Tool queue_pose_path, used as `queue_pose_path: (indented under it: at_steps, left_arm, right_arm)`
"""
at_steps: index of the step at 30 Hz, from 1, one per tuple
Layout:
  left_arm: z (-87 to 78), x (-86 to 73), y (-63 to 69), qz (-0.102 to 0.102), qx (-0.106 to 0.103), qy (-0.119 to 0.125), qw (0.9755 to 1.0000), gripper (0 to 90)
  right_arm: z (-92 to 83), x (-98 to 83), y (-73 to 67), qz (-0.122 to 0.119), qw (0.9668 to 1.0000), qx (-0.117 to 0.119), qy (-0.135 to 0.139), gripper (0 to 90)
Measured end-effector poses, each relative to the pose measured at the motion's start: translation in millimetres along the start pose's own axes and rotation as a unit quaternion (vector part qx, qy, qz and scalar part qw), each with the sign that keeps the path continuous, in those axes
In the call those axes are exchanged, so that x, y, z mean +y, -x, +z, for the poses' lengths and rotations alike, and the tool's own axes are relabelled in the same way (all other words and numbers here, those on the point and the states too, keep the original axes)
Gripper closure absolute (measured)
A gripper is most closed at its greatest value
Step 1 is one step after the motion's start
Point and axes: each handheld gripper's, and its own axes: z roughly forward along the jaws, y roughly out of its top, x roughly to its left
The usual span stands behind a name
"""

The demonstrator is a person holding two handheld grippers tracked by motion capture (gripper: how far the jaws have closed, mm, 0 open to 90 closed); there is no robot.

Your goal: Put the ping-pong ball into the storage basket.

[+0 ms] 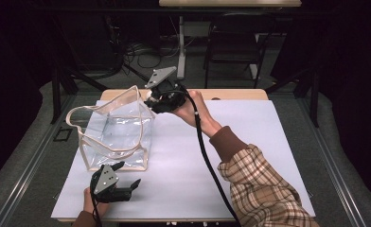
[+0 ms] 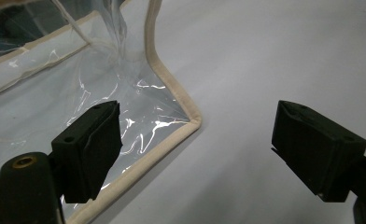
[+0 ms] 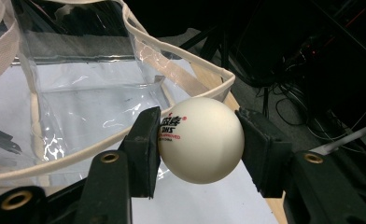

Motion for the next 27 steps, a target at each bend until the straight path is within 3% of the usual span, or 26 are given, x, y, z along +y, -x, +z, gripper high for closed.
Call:
queue_pose_path:
  at_steps: [27]
  left_arm:
    - [0.0,-0.1,-0.3,-0.001,0.000,0.001,1.0000,16.1]
  right_arm:
    - [16.0,16.0,-7.9,-0.010,0.9999,0.008,-0.004,51.0]
